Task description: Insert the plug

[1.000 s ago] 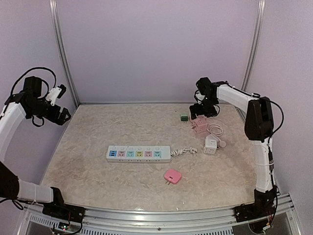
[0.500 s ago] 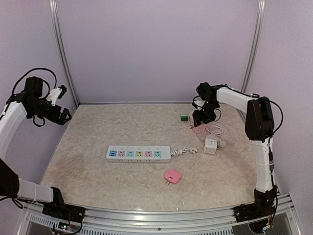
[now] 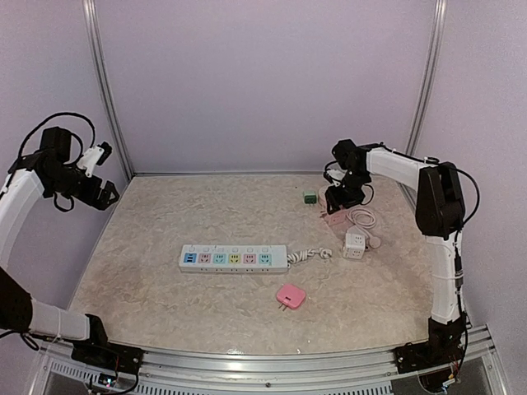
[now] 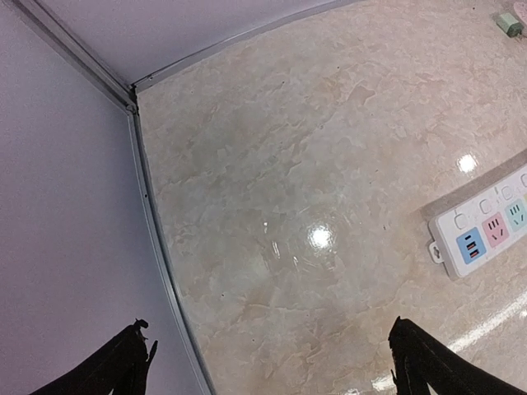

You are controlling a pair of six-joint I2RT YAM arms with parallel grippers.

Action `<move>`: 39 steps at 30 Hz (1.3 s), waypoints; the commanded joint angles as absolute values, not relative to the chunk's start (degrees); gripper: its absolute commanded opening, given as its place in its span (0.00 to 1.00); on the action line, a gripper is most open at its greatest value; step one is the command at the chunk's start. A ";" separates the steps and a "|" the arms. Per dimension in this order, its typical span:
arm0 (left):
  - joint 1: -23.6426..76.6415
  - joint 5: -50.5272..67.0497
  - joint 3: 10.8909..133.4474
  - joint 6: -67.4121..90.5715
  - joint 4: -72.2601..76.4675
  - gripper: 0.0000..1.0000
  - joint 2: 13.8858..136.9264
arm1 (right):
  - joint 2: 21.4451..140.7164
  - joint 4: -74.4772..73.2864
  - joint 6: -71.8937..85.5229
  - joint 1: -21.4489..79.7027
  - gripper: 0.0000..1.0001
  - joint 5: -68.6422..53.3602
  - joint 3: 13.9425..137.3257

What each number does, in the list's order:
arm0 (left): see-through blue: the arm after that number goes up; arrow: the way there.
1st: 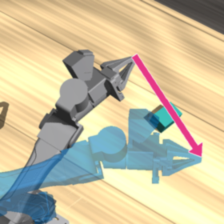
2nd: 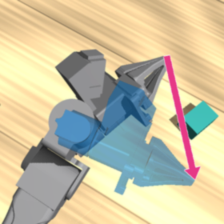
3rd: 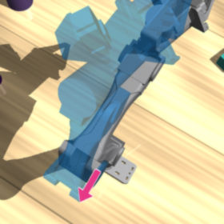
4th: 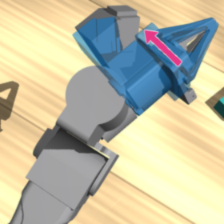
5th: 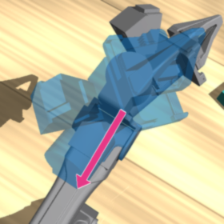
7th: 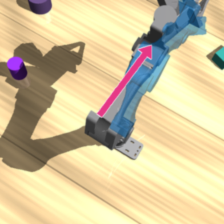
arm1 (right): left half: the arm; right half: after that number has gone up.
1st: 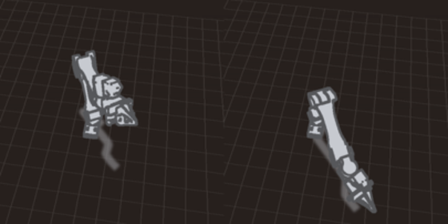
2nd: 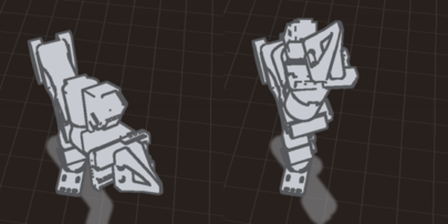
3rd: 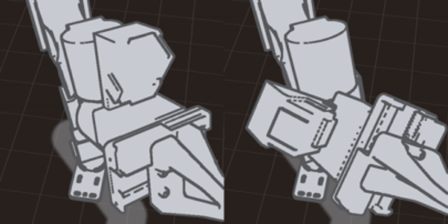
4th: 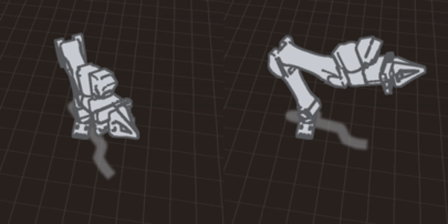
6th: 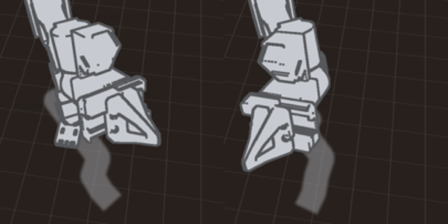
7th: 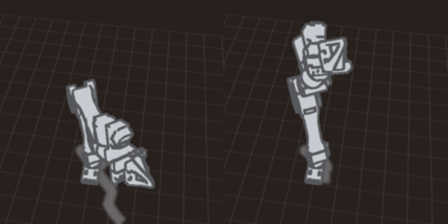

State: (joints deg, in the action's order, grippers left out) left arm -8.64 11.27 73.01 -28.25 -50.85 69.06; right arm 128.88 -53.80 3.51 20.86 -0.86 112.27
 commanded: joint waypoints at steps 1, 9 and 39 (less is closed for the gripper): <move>-8.57 10.63 77.45 -30.02 -55.56 0.99 69.17 | 121.21 -49.54 1.96 20.98 0.00 1.66 106.37; -0.72 11.98 86.07 -27.97 -62.45 0.99 68.97 | 100.56 -27.14 -7.16 32.37 0.00 15.52 93.43; 29.36 29.00 106.98 -14.47 -62.90 0.80 81.46 | 105.13 4.41 -42.32 71.05 0.00 23.44 103.03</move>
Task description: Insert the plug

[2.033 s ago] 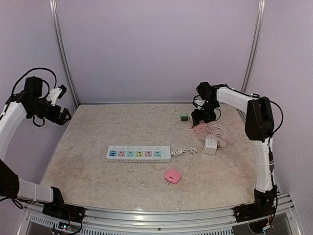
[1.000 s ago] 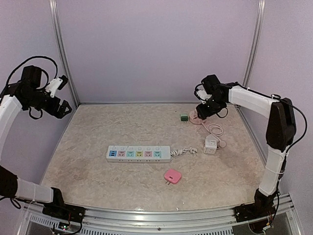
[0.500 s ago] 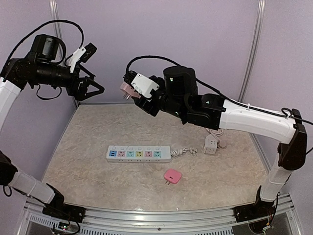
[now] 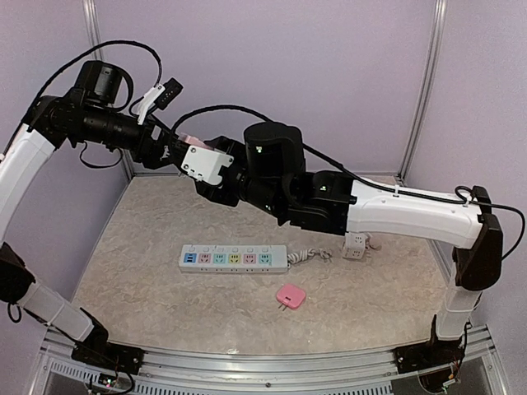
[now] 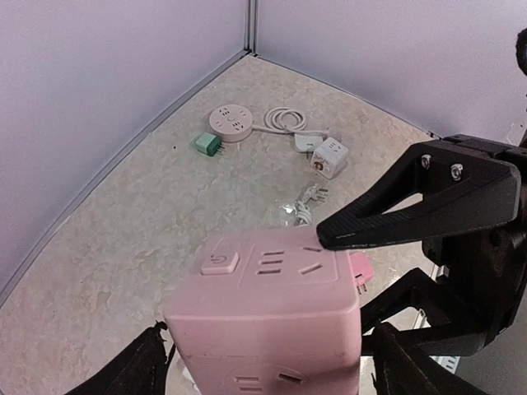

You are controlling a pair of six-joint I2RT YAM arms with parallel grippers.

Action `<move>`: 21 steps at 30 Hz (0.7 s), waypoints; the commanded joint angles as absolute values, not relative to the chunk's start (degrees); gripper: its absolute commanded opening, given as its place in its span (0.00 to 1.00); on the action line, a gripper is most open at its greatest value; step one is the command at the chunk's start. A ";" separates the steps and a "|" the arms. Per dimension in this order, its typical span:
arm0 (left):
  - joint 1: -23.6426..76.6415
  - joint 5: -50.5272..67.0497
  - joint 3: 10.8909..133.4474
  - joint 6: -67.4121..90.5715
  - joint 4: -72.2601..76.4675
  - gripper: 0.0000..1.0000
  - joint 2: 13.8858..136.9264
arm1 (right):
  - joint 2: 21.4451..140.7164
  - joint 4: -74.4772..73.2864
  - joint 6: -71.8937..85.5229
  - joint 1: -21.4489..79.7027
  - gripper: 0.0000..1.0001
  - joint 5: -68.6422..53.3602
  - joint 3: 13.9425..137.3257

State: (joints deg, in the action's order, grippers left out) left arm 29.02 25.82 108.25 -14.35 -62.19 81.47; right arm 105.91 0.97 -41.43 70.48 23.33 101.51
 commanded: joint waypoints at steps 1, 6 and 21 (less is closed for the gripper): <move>29.36 29.94 106.89 -14.80 -63.41 0.79 81.52 | 105.04 4.61 -42.40 71.07 0.00 23.75 103.01; 29.36 31.98 106.69 -15.83 -64.83 0.70 81.34 | 104.60 5.53 -42.81 71.07 0.00 24.21 102.14; 29.36 31.71 107.03 -20.02 -66.59 0.00 80.08 | 102.62 2.02 -36.22 70.97 0.00 23.73 102.90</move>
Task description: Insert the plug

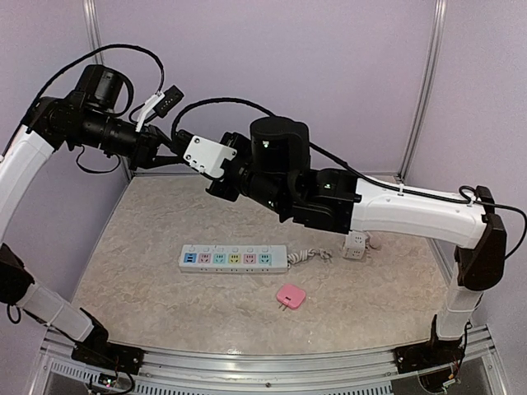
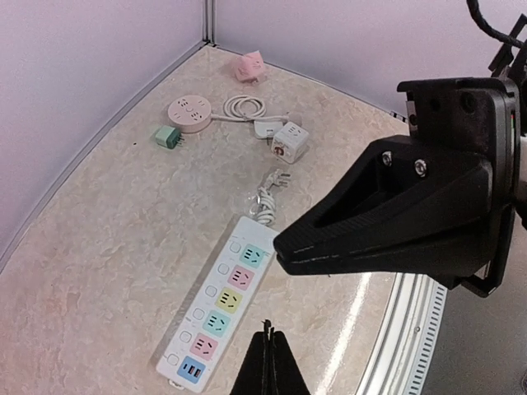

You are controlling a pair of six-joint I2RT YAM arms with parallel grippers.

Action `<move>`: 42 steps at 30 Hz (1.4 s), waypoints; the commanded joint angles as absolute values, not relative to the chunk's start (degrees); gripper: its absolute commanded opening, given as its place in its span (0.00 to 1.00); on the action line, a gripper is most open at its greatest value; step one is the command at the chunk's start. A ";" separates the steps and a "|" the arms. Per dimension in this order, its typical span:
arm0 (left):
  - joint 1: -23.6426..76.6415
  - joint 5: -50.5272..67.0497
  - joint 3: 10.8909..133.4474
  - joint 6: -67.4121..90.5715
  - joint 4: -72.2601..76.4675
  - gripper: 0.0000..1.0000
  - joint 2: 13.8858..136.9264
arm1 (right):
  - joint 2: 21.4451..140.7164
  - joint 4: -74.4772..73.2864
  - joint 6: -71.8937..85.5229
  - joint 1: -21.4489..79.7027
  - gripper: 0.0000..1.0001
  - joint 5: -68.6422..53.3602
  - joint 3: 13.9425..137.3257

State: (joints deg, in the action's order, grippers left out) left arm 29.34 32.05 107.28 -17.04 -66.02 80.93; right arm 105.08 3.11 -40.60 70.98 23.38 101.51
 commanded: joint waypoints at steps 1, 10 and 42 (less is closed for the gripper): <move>29.28 30.66 106.98 -20.44 -66.51 0.00 80.36 | 102.40 0.67 -35.20 70.68 0.00 24.91 102.87; 26.39 28.84 105.12 -20.54 -65.50 0.00 79.47 | 92.11 -9.72 -15.54 62.56 0.00 22.72 95.90; 21.06 17.84 96.53 -21.29 -65.67 0.91 76.19 | 122.85 -41.85 25.89 23.45 1.00 25.09 122.34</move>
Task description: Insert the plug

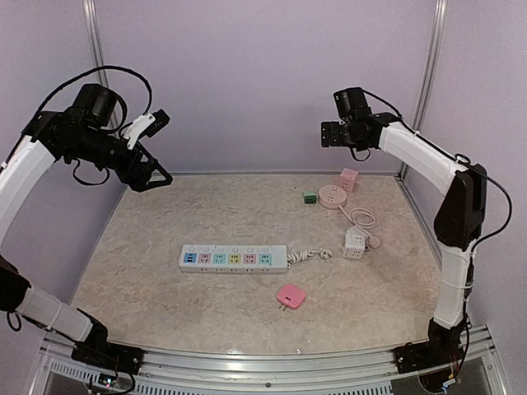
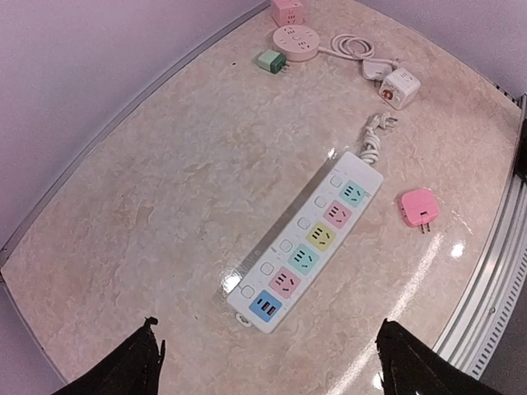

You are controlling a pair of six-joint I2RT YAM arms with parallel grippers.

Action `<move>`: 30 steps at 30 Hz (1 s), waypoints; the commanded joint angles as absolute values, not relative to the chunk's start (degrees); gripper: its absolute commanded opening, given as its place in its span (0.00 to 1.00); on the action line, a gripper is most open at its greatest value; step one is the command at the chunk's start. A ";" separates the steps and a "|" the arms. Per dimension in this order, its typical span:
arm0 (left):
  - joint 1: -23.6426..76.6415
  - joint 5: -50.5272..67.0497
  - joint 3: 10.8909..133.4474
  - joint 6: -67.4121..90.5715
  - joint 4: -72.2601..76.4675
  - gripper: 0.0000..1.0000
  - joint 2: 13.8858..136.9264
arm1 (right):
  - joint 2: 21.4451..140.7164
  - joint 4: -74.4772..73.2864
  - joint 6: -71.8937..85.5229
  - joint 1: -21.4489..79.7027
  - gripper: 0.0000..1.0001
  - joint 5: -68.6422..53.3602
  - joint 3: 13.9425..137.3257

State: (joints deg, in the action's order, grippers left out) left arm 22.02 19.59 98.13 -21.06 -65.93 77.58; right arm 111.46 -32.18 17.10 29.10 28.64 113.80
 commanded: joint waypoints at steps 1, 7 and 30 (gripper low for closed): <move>20.83 17.72 96.01 -21.40 -65.59 0.92 75.80 | 126.31 -43.09 27.18 21.99 1.00 24.38 125.59; 20.24 16.82 93.90 -22.76 -65.51 0.99 74.94 | 143.41 -45.04 34.66 15.82 1.00 19.80 139.91; 16.67 19.12 94.15 -24.59 -66.09 0.99 77.99 | 158.10 -27.52 38.48 12.69 1.00 19.02 146.72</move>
